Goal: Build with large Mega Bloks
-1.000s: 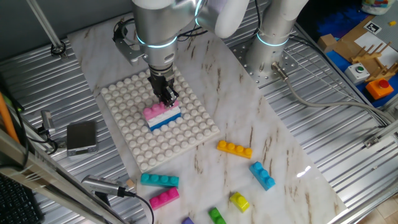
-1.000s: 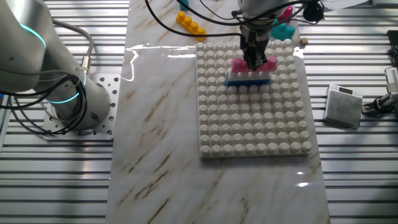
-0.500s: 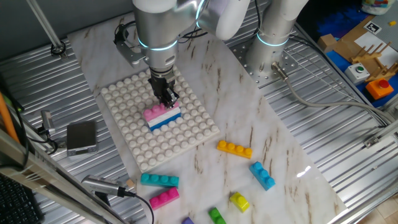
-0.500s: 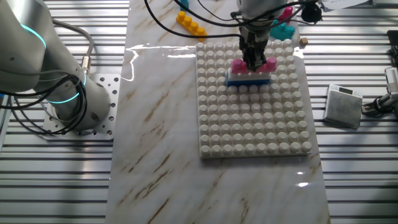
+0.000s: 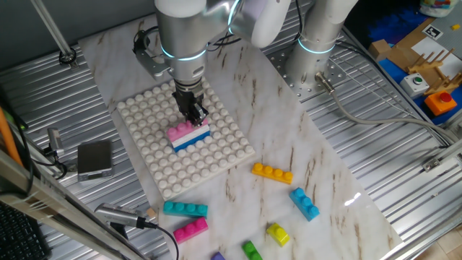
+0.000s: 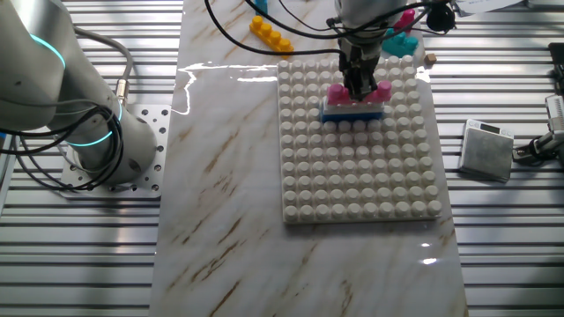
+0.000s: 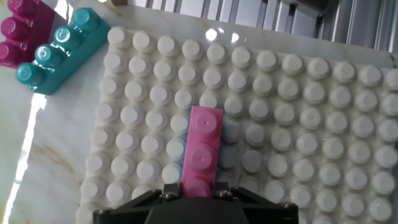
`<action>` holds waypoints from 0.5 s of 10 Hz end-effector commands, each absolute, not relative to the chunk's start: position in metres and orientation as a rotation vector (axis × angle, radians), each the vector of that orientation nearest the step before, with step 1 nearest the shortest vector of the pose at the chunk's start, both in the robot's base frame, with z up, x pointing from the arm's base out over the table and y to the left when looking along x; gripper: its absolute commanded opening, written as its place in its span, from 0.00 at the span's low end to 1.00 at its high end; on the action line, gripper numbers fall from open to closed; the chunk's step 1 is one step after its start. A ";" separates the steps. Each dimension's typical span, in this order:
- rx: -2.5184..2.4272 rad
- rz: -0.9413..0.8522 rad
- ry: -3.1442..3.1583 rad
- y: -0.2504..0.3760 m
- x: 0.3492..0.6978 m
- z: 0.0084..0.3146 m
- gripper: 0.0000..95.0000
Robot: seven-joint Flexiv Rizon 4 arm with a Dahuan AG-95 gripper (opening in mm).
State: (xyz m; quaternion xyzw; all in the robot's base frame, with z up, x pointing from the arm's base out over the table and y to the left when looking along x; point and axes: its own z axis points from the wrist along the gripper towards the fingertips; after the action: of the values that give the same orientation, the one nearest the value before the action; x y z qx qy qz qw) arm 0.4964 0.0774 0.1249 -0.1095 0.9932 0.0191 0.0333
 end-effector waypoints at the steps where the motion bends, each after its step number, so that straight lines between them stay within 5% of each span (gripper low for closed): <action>1: -0.335 0.056 3.055 0.077 0.496 0.123 0.00; 5: -0.333 0.052 3.055 0.076 0.496 0.120 0.00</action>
State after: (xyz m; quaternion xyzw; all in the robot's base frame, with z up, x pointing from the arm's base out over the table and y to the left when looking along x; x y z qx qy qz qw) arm 0.4959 0.0764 0.1194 -0.1083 0.9934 0.0177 0.0337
